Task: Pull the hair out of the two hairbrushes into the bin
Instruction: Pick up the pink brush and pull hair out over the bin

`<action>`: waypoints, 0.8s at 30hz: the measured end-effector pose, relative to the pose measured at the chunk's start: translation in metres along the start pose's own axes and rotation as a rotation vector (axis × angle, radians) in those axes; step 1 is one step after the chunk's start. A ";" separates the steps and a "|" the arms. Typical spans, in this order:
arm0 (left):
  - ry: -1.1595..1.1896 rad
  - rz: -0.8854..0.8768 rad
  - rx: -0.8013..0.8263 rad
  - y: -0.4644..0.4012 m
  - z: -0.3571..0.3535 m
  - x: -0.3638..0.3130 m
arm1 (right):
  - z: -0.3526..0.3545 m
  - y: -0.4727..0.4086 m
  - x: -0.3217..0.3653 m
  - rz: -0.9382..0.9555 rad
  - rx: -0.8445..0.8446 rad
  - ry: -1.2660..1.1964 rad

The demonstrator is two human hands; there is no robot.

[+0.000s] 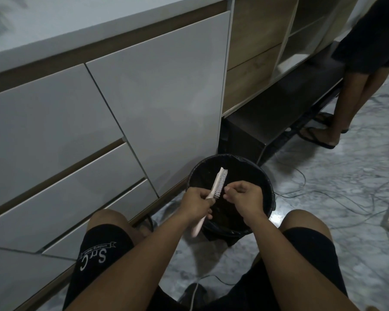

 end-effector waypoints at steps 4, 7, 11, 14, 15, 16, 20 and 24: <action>-0.020 0.000 0.014 -0.001 0.000 0.002 | 0.001 -0.002 -0.001 -0.032 -0.013 -0.088; -0.049 -0.018 0.039 0.000 0.001 0.002 | 0.001 -0.002 -0.002 -0.078 0.000 -0.136; -0.080 -0.031 0.040 0.001 0.002 0.001 | 0.004 -0.003 -0.001 -0.157 -0.007 -0.215; -0.087 -0.031 0.034 0.000 0.001 0.003 | 0.008 -0.007 -0.002 -0.199 -0.073 -0.288; -0.088 -0.033 0.035 0.001 0.001 0.003 | 0.009 -0.009 -0.003 -0.211 -0.096 -0.302; -0.086 -0.036 0.039 0.001 0.002 0.003 | 0.010 -0.010 -0.004 -0.218 -0.104 -0.313; -0.081 -0.049 0.053 0.002 0.001 0.003 | 0.008 -0.009 -0.005 -0.201 -0.029 -0.299; -0.086 -0.044 0.086 0.002 0.003 0.004 | 0.009 -0.008 -0.005 -0.250 -0.022 -0.358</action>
Point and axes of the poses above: each hand's wrist, its own y-axis away from the middle knuckle, its own z-axis out of the back of the hand, x = y × z, the point moved 1 cm from there along -y, towards the middle knuckle, and after that the axes turned 2 degrees about -z, right-handed, at the moved point
